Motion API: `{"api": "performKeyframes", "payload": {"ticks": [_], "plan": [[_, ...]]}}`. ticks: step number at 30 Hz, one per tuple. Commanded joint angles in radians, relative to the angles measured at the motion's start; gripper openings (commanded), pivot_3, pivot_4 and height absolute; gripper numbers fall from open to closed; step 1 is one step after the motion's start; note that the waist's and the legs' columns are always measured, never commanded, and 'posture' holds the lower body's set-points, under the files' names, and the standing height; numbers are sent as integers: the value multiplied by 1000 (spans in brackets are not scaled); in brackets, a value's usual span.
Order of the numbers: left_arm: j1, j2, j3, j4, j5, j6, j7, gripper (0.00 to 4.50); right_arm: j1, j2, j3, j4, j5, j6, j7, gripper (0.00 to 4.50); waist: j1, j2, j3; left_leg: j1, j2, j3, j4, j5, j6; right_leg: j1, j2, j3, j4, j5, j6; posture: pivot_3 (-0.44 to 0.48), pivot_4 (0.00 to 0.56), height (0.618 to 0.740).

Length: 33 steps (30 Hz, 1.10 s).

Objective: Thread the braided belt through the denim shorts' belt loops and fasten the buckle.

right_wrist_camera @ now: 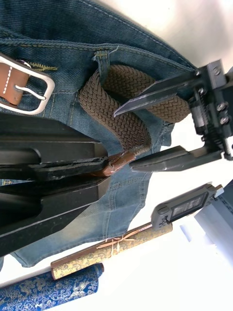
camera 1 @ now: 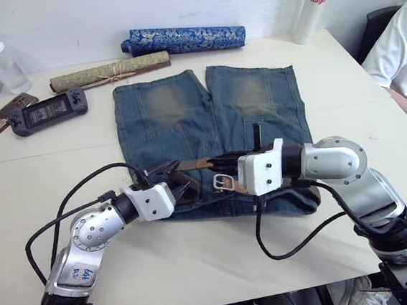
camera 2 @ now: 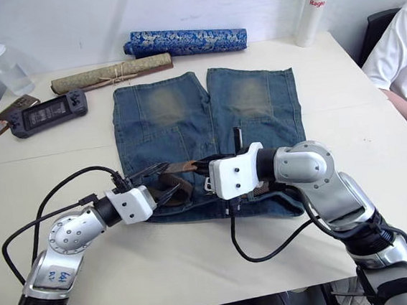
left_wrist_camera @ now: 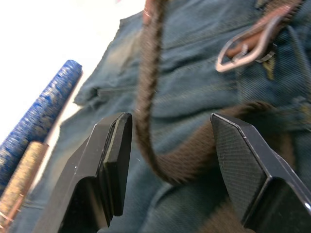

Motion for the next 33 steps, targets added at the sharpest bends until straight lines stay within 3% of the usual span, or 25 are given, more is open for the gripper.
{"api": "performKeyframes", "payload": {"ticks": [1,8,14,19,27,29,31,33], "plan": [[-9,-14,12,-1,3,-18,29,2885,1,2,-4,-50,8,4,-2,0,1,0,0,0,0,0,0,0,0,0,0,0,0,0,0,0,150,645],[-18,-24,-3,9,20,-29,40,2885,7,3,-5,-59,11,7,-2,0,1,0,0,0,0,1,0,0,0,0,0,0,0,0,0,0,150,645],[-21,-30,-10,20,26,-47,45,1140,11,1,-5,-62,13,8,0,0,0,0,0,0,0,1,0,0,0,0,0,1,0,0,0,0,150,645],[-13,-36,-16,20,31,-61,50,75,16,1,-8,-64,15,20,-1,0,0,0,0,0,0,1,0,0,0,0,0,1,0,0,0,0,150,645],[2,-73,-12,1,20,-41,68,75,26,22,-29,-71,34,104,-33,0,1,0,0,0,0,1,0,0,0,0,0,1,0,0,0,0,150,645],[12,-93,-4,-8,0,-4,74,0,32,41,-47,-70,45,133,-61,816,1,0,0,0,0,1,0,0,0,0,0,1,1,0,0,0,150,645],[23,-108,1,-16,-16,31,74,0,39,54,-61,-79,65,185,-79,1297,1,0,0,0,0,1,0,0,0,0,0,1,1,0,0,0,150,645],[37,-117,4,-26,-24,57,68,0,48,60,-72,-93,65,214,-103,2403,1,0,0,0,0,1,0,0,0,0,0,1,1,0,0,0,150,645]]}}
